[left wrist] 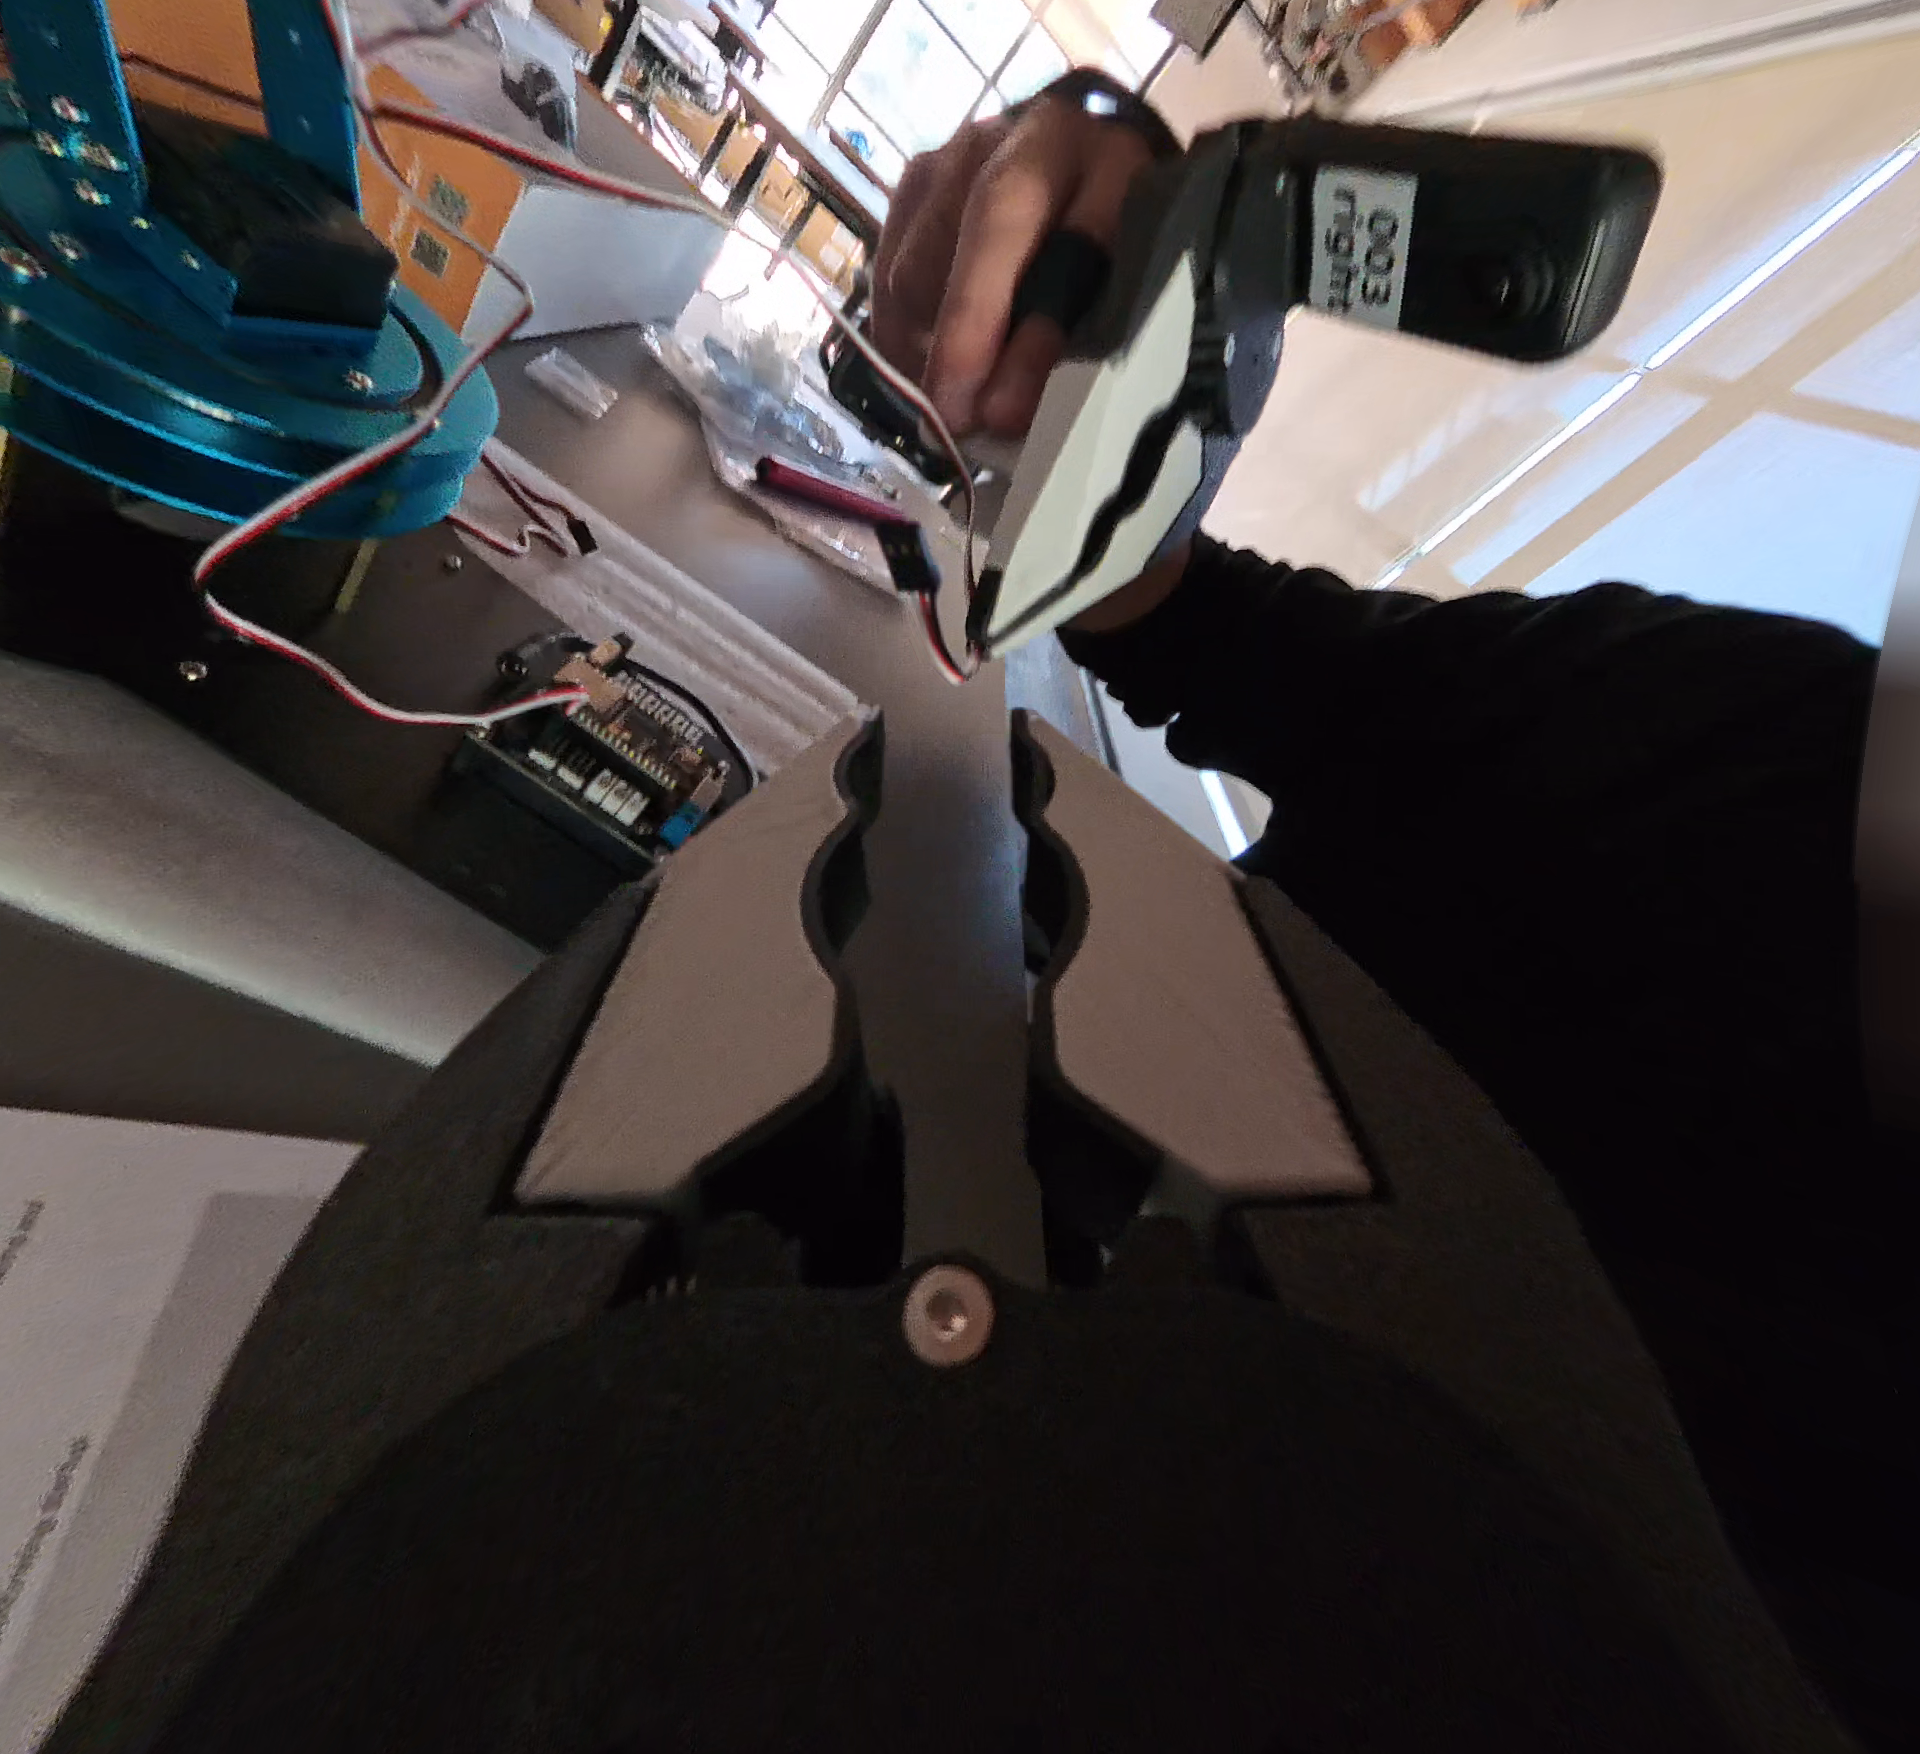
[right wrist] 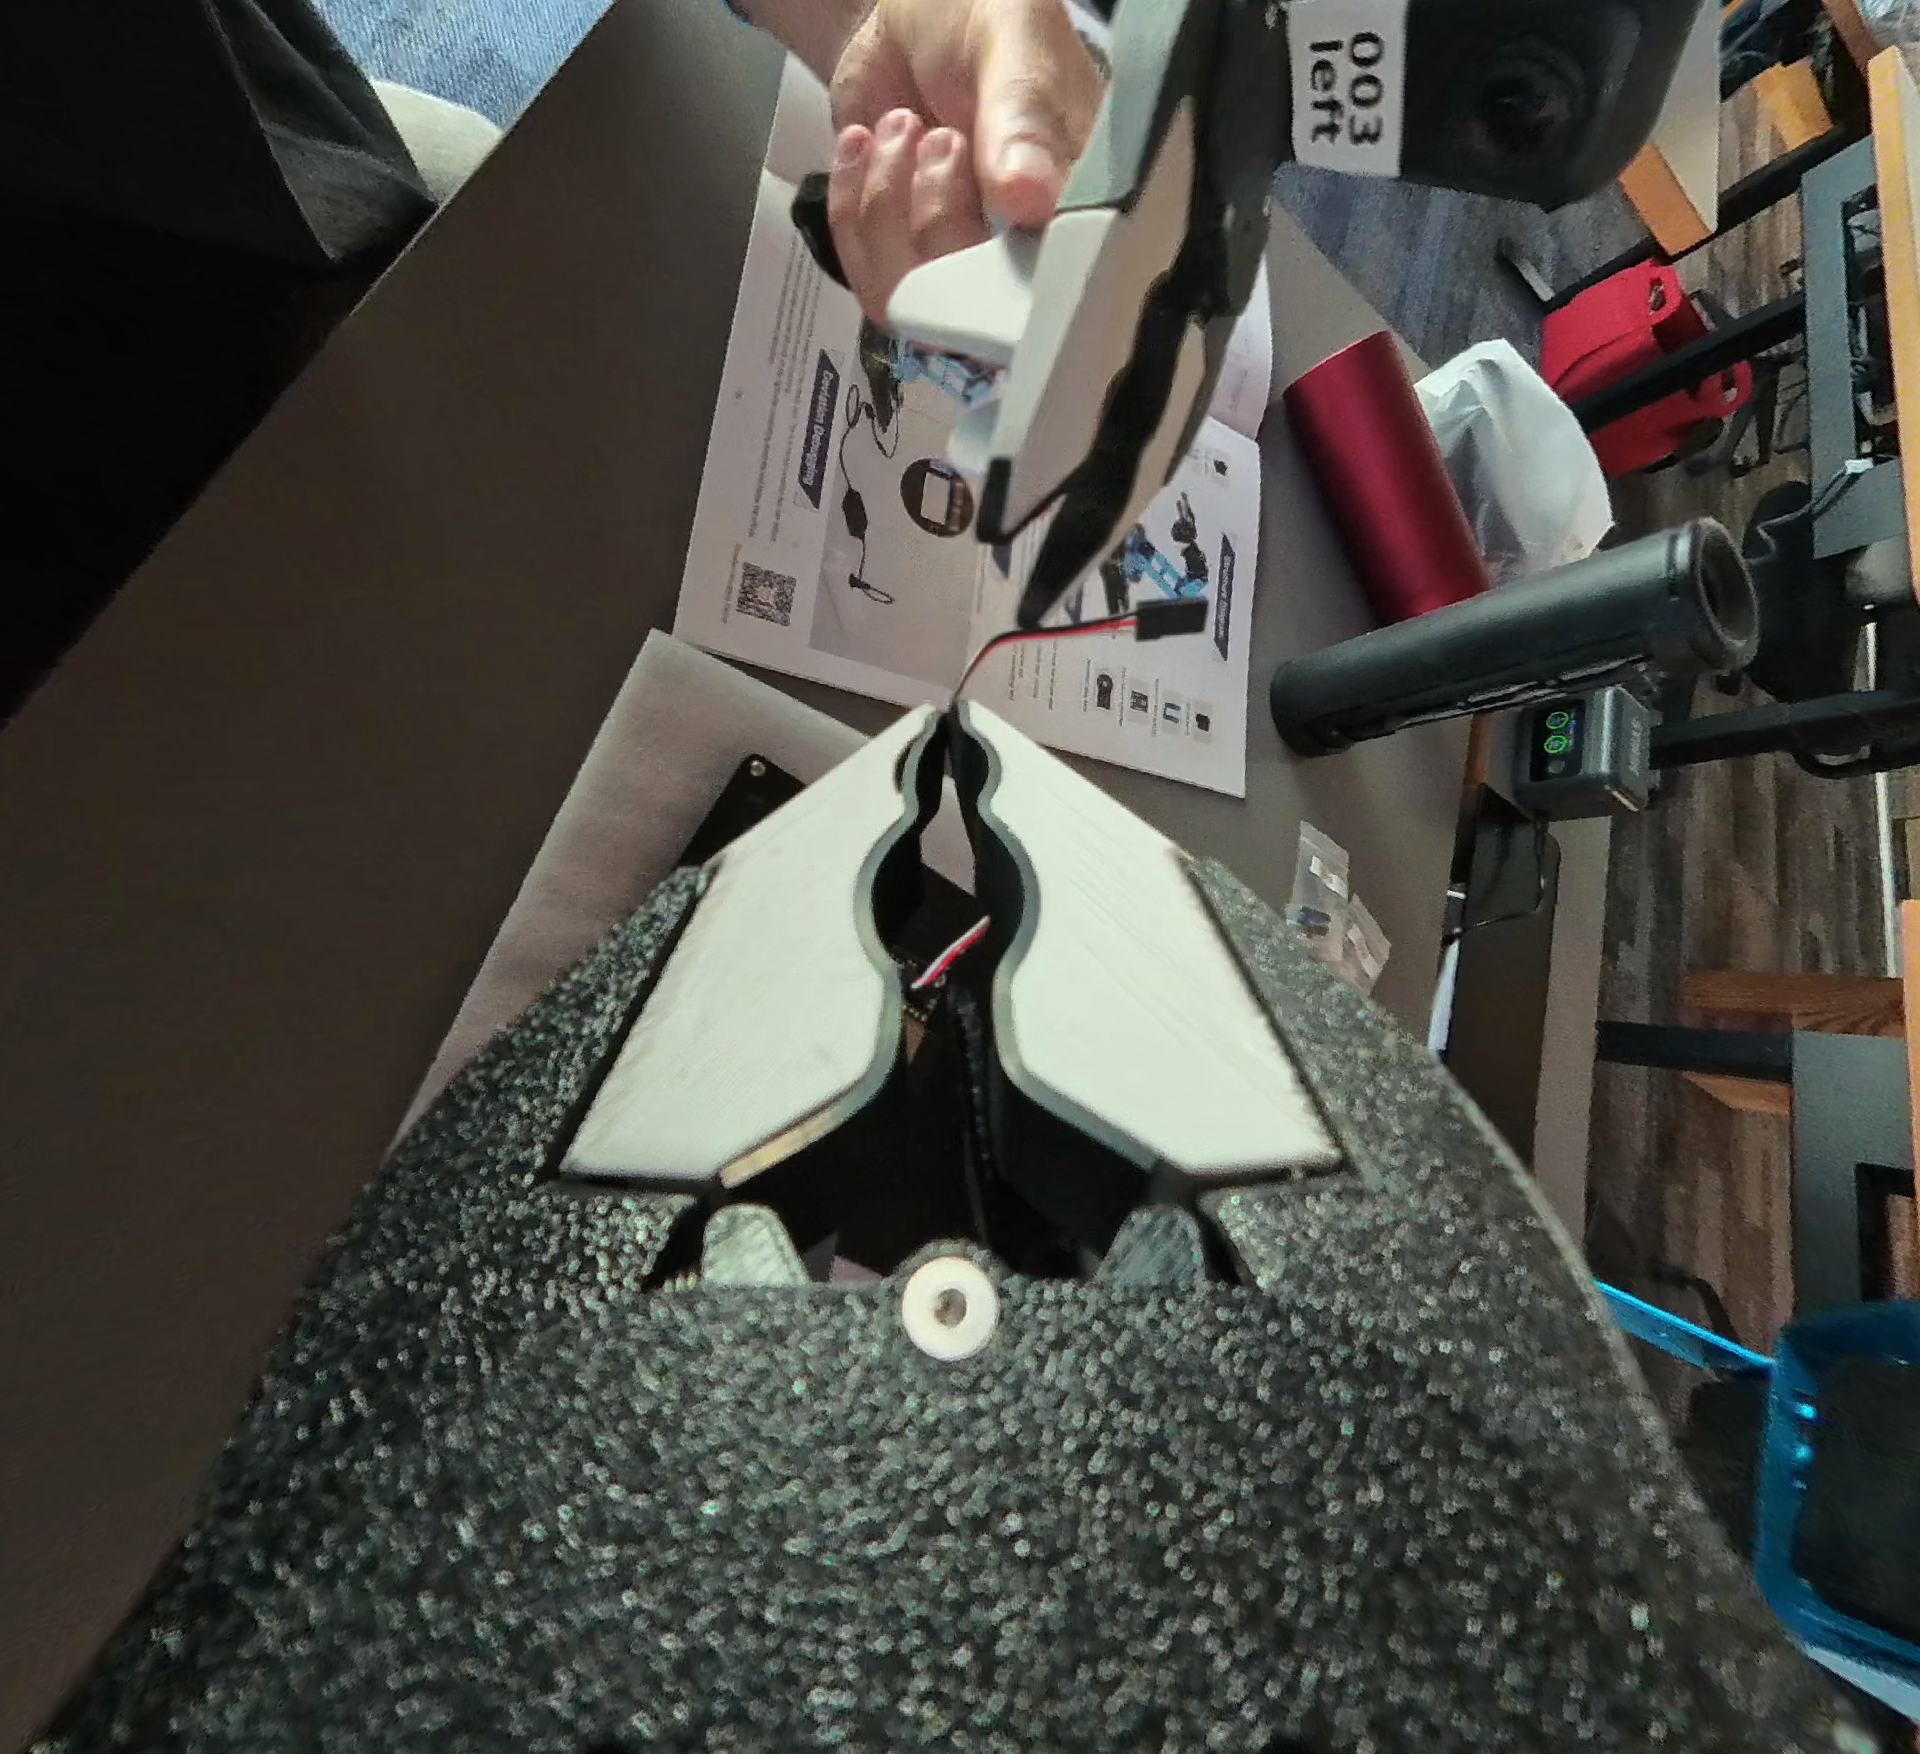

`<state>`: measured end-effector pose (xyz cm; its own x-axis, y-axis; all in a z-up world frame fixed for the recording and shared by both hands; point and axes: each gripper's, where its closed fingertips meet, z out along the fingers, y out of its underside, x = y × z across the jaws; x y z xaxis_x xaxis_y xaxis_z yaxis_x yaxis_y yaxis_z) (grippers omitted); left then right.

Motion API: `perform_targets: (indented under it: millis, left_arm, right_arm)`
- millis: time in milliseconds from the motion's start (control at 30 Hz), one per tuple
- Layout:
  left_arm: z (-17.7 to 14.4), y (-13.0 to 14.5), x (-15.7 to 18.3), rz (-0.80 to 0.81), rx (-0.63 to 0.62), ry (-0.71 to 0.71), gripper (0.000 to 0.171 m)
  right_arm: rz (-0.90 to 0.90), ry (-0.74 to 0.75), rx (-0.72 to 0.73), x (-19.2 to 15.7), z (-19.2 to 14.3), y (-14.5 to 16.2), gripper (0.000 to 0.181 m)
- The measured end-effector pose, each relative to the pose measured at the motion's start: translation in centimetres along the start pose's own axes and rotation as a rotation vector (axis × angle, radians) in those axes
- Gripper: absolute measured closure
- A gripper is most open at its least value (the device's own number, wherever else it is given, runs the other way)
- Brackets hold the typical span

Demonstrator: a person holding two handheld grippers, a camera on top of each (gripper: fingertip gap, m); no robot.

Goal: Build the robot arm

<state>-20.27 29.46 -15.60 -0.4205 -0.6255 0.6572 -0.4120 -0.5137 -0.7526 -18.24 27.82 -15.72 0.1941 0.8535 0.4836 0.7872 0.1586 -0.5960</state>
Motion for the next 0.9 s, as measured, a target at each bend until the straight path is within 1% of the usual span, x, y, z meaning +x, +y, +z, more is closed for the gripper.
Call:
perform_targets:
  millis: [133, 200, 233, 267, 333, 433, 500, 567, 600, 667, 700, 733, 767, 800, 833, 900]
  left_arm:
    - [0.2, -1.1, 0.3, -0.044, 0.034, 0.054, 0.147]
    - [0.4, -1.1, 0.3, -0.05, 0.027, 0.06, 0.147]
    - [0.6, -1.1, 0.1, -0.046, 0.016, 0.052, 0.15]
    - [0.7, -1.0, 0.1, -0.036, 0.007, 0.044, 0.165]
    - [0.7, -0.9, -0.7, -0.022, 0.006, -0.015, 0.167]
    - [0.5, -0.9, -1.3, -0.017, 0.025, -0.054, 0.17]
    - [0.5, -0.9, -1.5, 0.0, 0.046, -0.073, 0.17]
    - [0.3, -1.4, -1.5, -0.005, 0.121, -0.076, 0.17]
    - [0.1, -1.7, -1.4, -0.018, 0.173, -0.067, 0.17]
    - [-0.3, -2.5, -1.4, -0.047, 0.294, -0.059, 0.17]
    - [-0.4, -2.7, -1.4, -0.065, 0.344, -0.048, 0.17]
    - [-0.5, -2.9, -1.2, -0.082, 0.392, -0.021, 0.17]
    - [-0.4, -2.9, -0.9, -0.099, 0.43, 0.009, 0.17]
    - [-0.3, -2.8, -0.7, -0.113, 0.452, 0.033, 0.171]
    - [0.0, -2.7, -0.6, -0.12, 0.464, 0.05, 0.17]
    - [0.6, -2.2, -0.7, -0.124, 0.475, 0.051, 0.17]
  right_arm:
    - [-0.088, 0.007, -0.054, -0.6, 0.2, -0.2, 0.181]
    - [-0.164, 0.024, -0.134, -0.8, 0.6, 0.4, 0.181]
    - [-0.197, 0.035, -0.17, -0.9, 0.8, 0.7, 0.181]
    - [-0.223, 0.049, -0.206, -0.8, 0.9, 0.9, 0.181]
    - [-0.261, 0.063, -0.253, -0.9, 1.1, 1.4, 0.181]
    - [-0.299, 0.09, -0.287, -0.9, 1.1, 1.8, 0.181]
    - [-0.296, 0.145, -0.321, -0.1, 0.8, 2.4, 0.181]
    - [-0.223, 0.24, -0.304, 1.2, 0.5, 2.5, 0.18]
    - [-0.16, 0.286, -0.282, 1.9, 0.4, 2.5, 0.173]
    - [-0.024, 0.357, -0.19, 2.6, 0.1, 1.9, 0.15]
    - [0.027, 0.406, -0.122, 2.9, -0.2, 1.2, 0.146]
    - [0.078, 0.443, -0.032, 3.0, -0.5, 0.2, 0.145]
    - [0.13, 0.441, 0.053, 2.5, -0.4, -0.7, 0.145]
    - [0.168, 0.445, 0.093, 2.3, -0.1, -1.1, 0.145]
    - [0.182, 0.482, 0.093, 2.5, 0.3, -1.0, 0.145]
    - [0.153, 0.532, 0.042, 3.0, 1.0, -0.6, 0.147]
